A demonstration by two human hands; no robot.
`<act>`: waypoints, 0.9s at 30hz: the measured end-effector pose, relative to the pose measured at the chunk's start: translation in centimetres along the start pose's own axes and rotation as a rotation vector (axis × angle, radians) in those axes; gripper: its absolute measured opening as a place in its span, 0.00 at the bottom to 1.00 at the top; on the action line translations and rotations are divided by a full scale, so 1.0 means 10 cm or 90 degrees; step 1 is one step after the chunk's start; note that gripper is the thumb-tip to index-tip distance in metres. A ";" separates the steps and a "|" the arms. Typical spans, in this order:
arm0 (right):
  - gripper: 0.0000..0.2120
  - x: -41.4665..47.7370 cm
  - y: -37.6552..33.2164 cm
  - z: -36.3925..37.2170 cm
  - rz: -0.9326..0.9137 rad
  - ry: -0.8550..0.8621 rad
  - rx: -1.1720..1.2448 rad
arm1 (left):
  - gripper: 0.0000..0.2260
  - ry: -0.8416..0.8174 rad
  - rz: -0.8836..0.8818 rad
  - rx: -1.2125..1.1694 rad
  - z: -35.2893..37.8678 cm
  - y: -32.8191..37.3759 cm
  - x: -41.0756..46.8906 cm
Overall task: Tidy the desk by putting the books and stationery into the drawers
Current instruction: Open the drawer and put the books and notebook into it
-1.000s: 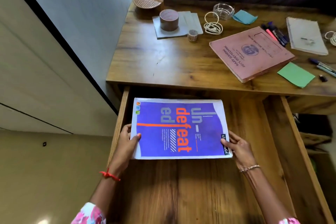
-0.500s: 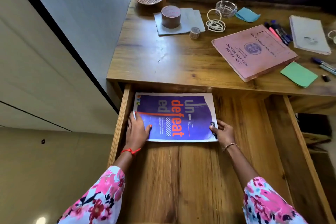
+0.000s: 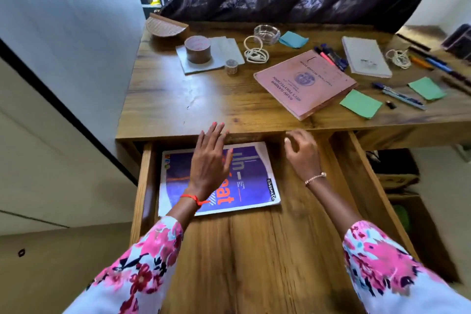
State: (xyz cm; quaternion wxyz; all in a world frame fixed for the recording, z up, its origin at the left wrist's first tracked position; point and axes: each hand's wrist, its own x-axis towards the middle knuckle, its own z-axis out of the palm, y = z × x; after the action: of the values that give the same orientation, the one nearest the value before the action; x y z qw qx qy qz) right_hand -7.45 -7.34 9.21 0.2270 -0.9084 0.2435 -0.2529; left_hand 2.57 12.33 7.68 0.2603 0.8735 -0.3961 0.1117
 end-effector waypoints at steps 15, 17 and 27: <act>0.23 1.36 1.05 -0.59 -0.002 -0.176 -0.206 | 0.29 -0.102 0.031 -0.046 0.67 0.93 1.54; 0.24 1.56 1.25 -0.60 0.018 -0.196 -0.202 | 0.31 -0.140 -0.046 -0.047 0.86 0.98 1.62; 0.29 2.36 1.87 -0.53 0.151 -0.271 -0.119 | 0.49 -0.264 -0.315 -0.104 1.36 1.13 1.64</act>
State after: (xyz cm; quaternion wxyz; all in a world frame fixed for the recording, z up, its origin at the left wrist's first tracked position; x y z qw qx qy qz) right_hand 1.16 -36.60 11.52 0.2161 -0.9233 0.3177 -0.0039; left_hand 4.78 -11.71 6.99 0.2623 0.9235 -0.2244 -0.1673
